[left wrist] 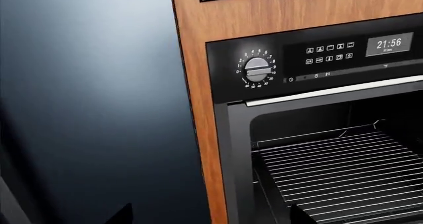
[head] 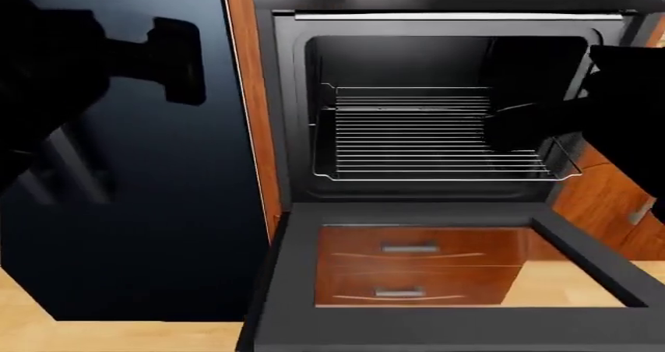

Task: Fully slide the oven rack out.

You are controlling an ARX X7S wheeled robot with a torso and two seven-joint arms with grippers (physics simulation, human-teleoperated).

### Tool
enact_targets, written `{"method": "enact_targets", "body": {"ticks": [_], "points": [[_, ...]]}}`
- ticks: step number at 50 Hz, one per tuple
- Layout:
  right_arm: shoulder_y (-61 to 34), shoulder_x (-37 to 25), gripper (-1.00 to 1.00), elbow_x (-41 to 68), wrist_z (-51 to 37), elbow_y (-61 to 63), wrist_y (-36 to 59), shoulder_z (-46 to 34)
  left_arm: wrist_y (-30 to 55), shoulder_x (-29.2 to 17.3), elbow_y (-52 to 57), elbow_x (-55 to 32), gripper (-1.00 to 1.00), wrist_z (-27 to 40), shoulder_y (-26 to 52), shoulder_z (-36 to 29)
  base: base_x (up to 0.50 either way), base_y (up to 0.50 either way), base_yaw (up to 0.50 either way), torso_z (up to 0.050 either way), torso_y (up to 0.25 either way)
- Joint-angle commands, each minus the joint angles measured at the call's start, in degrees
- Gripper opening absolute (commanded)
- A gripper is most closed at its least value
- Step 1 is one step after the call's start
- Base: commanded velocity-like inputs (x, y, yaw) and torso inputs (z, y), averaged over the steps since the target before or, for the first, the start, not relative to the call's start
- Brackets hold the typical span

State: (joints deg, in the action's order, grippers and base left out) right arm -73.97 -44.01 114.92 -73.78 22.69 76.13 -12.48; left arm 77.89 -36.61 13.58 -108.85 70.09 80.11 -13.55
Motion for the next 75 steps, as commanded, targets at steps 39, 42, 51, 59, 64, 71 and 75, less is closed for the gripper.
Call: {"method": "enact_targets", "body": {"ticks": [39, 42, 51, 59, 64, 71, 75], "points": [[3.19, -1.96, 1.0, -2.21, 2.98, 1.92, -2.68, 0.02, -3.13, -0.71, 1.67, 1.64, 1.0, -1.93, -2.87, -1.93, 0.0, -0.45, 0.0, 0.0, 0.0], [3.04, -1.84, 1.0, -2.43, 3.15, 1.93, -3.12, 0.26, -3.21, -1.46, 1.86, 1.39, 1.0, -1.83, -3.47, -1.87, 0.0, 0.0, 0.0, 0.0, 0.0], [2.99, -1.2, 1.0, -3.19, 3.94, 1.59, -3.07, -0.72, -3.44, -1.92, 1.57, 1.86, 1.0, -2.32, -3.52, -2.21, 0.23, 0.0, 0.0, 0.0, 0.0], [2.79, -1.93, 1.0, -2.66, 3.42, 2.11, -3.69, -0.72, -3.58, -1.39, 1.1, 3.24, 1.0, -3.68, -3.33, -2.73, 0.41, 0.0, 0.0, 0.0, 0.0], [3.06, -2.14, 1.0, -2.73, 3.56, 2.07, -3.94, -0.83, -3.93, -1.73, 1.42, 2.42, 1.0, -3.02, -3.51, -2.94, 0.41, 0.0, 0.0, 0.0, 0.0], [4.09, -2.44, 1.0, -3.32, 4.35, 2.39, -4.25, -0.58, -4.58, -1.78, 1.9, 1.98, 1.0, -2.86, -4.22, -3.11, 0.37, 0.0, 0.0, 0.0, 0.0], [4.3, -2.83, 1.0, -3.13, 4.23, 2.57, -4.45, -0.62, -4.74, -1.81, 1.93, 1.84, 1.0, -2.73, -4.29, -3.4, 0.34, 0.0, 0.0, 0.0, 0.0]]}}
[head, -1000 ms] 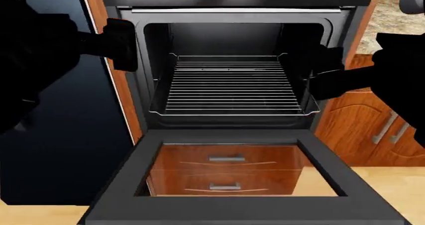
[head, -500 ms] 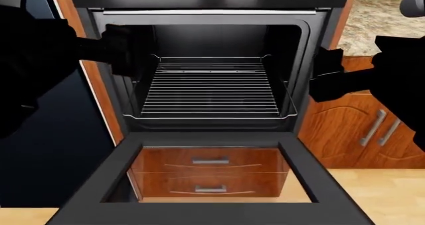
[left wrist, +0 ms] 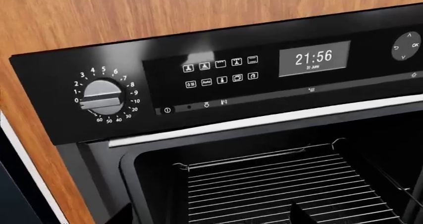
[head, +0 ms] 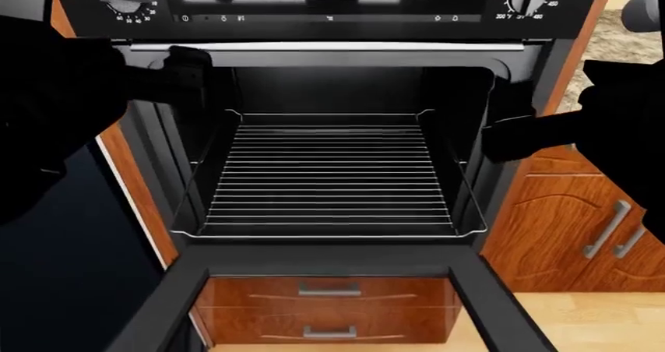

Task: Fully slide the oven rack out.

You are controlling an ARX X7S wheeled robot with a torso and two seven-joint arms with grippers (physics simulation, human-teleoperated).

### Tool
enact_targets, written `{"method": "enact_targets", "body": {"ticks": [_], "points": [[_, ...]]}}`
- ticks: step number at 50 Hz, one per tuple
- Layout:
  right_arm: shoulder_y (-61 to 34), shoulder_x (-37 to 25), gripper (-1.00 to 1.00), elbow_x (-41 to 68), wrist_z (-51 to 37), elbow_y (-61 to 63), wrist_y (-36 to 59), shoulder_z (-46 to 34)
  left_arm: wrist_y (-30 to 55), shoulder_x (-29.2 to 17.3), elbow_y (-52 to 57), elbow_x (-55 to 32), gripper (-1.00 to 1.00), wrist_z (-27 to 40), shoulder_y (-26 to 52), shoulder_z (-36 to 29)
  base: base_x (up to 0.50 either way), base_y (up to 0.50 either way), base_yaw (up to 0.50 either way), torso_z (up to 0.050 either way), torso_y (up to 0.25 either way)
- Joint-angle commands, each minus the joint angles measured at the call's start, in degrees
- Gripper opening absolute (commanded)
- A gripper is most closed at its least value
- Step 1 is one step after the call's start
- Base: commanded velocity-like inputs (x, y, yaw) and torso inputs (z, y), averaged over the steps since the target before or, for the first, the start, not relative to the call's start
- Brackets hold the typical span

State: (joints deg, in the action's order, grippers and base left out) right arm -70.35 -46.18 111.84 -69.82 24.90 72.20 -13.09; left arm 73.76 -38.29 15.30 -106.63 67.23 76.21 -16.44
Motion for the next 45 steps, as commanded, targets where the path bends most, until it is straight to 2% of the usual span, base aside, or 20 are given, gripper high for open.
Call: {"method": "enact_targets", "body": {"ticks": [1, 12, 19, 26, 45], "points": [[0.68, -0.75, 1.0, 0.08, 0.16, 0.4, -0.6, -0.06, -0.67, -0.17, 0.14, -0.49, 1.0, 0.24, -0.44, -0.59, 0.31, 0.0, 0.0, 0.0, 0.0], [-0.75, -1.57, 1.0, 4.94, -3.49, -1.03, -2.6, -2.24, -0.62, -0.35, -2.23, -3.46, 1.0, 2.42, 0.96, -2.87, 0.03, 0.0, 0.0, 0.0, 0.001], [-2.45, -3.7, 1.0, 17.15, -10.76, -2.83, -7.75, -6.64, -1.02, -1.27, -6.67, -12.87, 1.0, 7.97, 3.25, -7.68, 0.0, 0.0, 0.0, 0.0, 0.0], [-3.57, -4.27, 1.0, 20.49, -12.47, -2.85, -9.26, -8.56, -3.02, -2.59, -7.97, -19.13, 1.0, 10.57, 2.87, -9.84, 0.0, 0.0, 0.0, 0.0, 0.0], [-3.34, -3.94, 1.0, 19.08, -10.46, -2.28, -9.3, -9.84, -6.1, -3.97, -7.14, -21.82, 1.0, 11.9, 2.45, -10.8, 0.0, 0.0, 0.0, 0.0, -0.246]]}}
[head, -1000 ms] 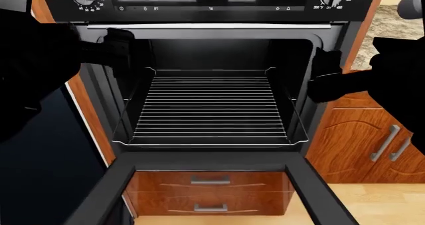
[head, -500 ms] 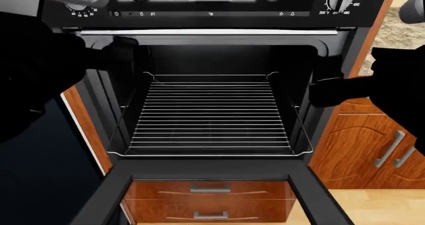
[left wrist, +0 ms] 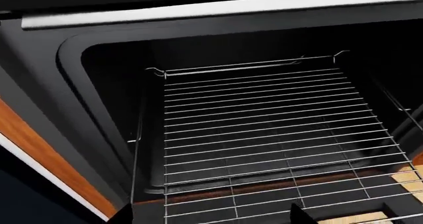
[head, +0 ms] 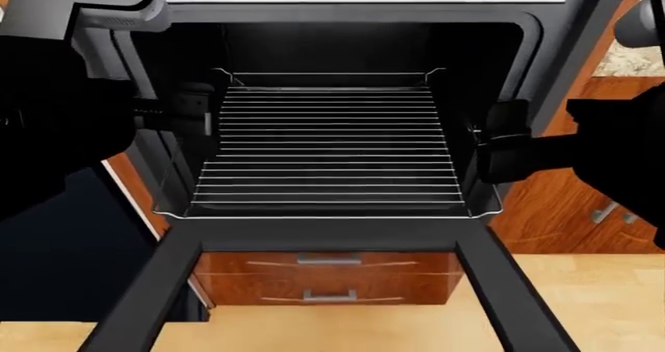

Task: Fully slide the oven rack out.

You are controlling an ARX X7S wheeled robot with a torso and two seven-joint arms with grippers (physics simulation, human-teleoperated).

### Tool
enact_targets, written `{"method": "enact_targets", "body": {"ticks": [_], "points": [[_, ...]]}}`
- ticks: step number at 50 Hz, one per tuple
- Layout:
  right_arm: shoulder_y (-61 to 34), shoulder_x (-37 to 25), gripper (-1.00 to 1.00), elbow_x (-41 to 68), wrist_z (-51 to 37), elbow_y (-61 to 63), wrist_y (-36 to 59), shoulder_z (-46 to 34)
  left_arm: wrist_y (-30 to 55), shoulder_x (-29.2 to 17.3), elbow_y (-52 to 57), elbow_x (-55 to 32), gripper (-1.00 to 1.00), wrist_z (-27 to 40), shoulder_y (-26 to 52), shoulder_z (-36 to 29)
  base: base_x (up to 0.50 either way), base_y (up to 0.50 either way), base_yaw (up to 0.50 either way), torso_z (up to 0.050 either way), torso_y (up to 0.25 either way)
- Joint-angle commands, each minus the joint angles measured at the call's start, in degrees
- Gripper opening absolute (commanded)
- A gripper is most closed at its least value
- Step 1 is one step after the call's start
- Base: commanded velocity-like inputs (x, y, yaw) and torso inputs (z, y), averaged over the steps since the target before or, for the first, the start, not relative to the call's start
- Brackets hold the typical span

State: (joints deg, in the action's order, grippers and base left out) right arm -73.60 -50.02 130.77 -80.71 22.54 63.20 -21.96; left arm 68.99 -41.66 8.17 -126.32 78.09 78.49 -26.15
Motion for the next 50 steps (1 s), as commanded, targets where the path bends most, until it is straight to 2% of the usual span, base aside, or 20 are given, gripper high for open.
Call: {"method": "enact_targets", "body": {"ticks": [1, 7, 33, 41, 50], "points": [[-0.01, -0.06, 1.0, 0.02, 0.57, 0.15, -0.3, -0.99, -1.39, -0.59, 0.02, -2.16, 1.0, 1.0, 0.21, -1.15, 0.0, 0.0, 0.0, 0.0, -0.25], [-0.18, -0.21, 1.0, 0.09, 0.84, 0.47, -0.38, -1.34, -1.93, -0.61, 0.97, -1.53, 1.0, -0.05, -1.84, -1.05, 0.0, 0.0, 0.0, 0.0, -0.25], [0.13, -0.31, 1.0, -1.44, 2.26, 0.98, -1.14, -2.26, -3.0, -0.6, 1.66, -0.7, 1.0, -1.17, -0.5, -1.66, 0.0, 0.0, 0.0, 0.0, -0.234], [-2.09, 1.36, 1.0, -1.65, 2.38, -0.55, -1.1, -3.62, -3.47, 0.94, 0.47, 2.05, 1.0, -2.23, 0.23, -1.89, 0.0, 0.0, 0.0, 0.0, -0.018], [-7.53, 6.56, 1.0, -5.97, 4.77, -6.84, 1.39, -6.52, -4.12, 6.02, -2.78, 11.6, 1.0, -7.16, 1.42, -2.36, 0.0, 0.0, 0.0, 0.0, 0.0]]}}
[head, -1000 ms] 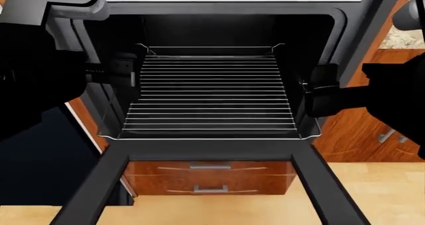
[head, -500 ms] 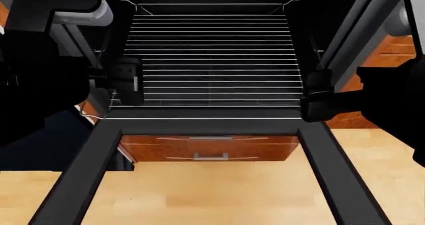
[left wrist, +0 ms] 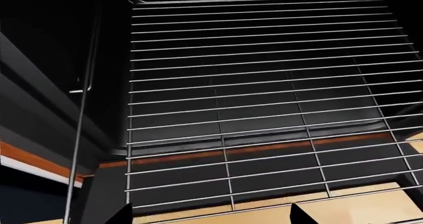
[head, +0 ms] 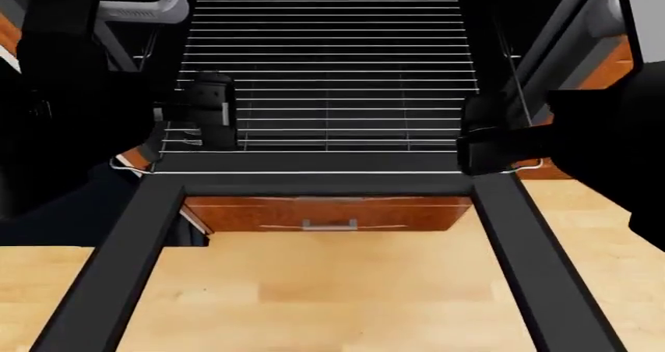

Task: Fully slide the oven rack out.

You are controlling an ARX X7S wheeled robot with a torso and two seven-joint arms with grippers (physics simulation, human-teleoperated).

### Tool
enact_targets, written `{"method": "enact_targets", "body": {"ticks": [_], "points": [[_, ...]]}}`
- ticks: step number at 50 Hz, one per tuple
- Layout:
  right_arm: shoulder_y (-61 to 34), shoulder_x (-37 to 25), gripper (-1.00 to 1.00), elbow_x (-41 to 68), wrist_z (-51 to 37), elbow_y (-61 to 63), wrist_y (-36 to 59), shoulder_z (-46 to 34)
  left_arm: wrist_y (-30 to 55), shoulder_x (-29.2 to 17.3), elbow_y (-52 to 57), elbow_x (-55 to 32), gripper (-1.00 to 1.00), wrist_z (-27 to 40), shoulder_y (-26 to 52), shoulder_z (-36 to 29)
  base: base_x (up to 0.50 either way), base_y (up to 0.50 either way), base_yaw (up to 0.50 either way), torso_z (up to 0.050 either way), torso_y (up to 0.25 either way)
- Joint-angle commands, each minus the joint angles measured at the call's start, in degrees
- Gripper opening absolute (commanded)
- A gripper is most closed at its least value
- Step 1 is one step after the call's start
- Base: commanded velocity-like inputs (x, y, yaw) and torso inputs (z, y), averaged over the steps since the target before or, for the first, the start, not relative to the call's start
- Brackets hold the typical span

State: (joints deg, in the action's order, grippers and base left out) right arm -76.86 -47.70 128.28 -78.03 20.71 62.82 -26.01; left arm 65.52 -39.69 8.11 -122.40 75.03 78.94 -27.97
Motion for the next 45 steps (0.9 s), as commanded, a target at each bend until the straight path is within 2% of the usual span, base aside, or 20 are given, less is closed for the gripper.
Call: {"method": "enact_targets", "body": {"ticks": [1, 18, 36, 45], "points": [[-4.3, 4.83, 1.0, -4.11, 2.63, -5.76, 1.94, -2.75, -0.7, 4.61, -3.3, 8.74, 1.0, -4.86, 1.07, -0.7, 0.0, 0.0, 0.0, 0.0, 0.0], [-2.25, 14.71, 1.0, -22.93, 16.15, -16.93, 2.68, -6.97, -1.77, 11.83, -12.82, 28.24, 1.0, -21.54, 1.67, -6.83, 0.0, 0.0, 0.0, 0.0, 0.0], [-3.59, 19.38, 1.0, -35.37, 24.56, -25.86, 0.3, -11.1, -7.65, 16.5, -23.96, 41.38, 1.0, -31.91, 4.68, -12.0, 0.0, 0.0, 0.0, 0.0, 0.0], [-3.04, 20.83, 1.0, -39.79, 27.9, -28.89, -1.1, -13.38, -9.63, 17.6, -26.2, 44.15, 1.0, -34.01, 4.0, -13.54, 0.0, 0.0, 0.0, 0.0, 0.0]]}}
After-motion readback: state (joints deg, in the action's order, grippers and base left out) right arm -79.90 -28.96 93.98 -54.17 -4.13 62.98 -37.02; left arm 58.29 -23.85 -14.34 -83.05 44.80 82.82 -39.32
